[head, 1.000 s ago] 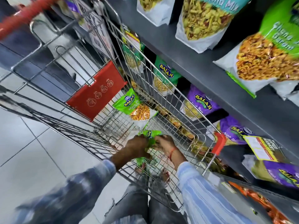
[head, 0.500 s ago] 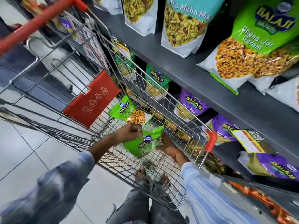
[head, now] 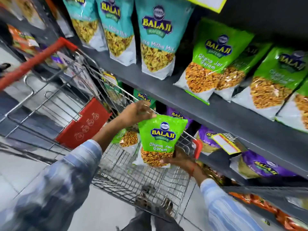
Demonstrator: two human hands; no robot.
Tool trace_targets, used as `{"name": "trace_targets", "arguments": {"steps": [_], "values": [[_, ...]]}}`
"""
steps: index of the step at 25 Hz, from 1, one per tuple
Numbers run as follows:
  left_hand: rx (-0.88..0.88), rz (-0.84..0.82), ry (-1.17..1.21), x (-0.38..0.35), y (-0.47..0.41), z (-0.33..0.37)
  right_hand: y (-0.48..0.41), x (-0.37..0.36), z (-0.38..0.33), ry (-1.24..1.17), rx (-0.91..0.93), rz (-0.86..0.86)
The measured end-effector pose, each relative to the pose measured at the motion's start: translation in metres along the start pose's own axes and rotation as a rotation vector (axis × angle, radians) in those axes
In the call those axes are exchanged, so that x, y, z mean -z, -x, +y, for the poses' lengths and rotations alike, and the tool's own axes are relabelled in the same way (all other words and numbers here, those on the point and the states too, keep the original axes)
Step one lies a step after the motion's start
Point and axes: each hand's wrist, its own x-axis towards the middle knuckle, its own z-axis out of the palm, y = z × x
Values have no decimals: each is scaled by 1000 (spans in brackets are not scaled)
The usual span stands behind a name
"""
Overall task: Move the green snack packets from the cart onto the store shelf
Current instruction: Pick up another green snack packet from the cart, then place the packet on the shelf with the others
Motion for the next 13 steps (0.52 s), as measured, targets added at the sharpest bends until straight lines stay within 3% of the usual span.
{"name": "trace_targets", "arguments": {"steps": [4,7,13], "values": [[-84,77,216,-40,9,25,31,42,-32,-106,135,216],[-110,2,167,-73,17,31,56,75,-58,-125,227,338],[-319,86,35,-108,-28,94,77,134,-82,-59,303,725]]}}
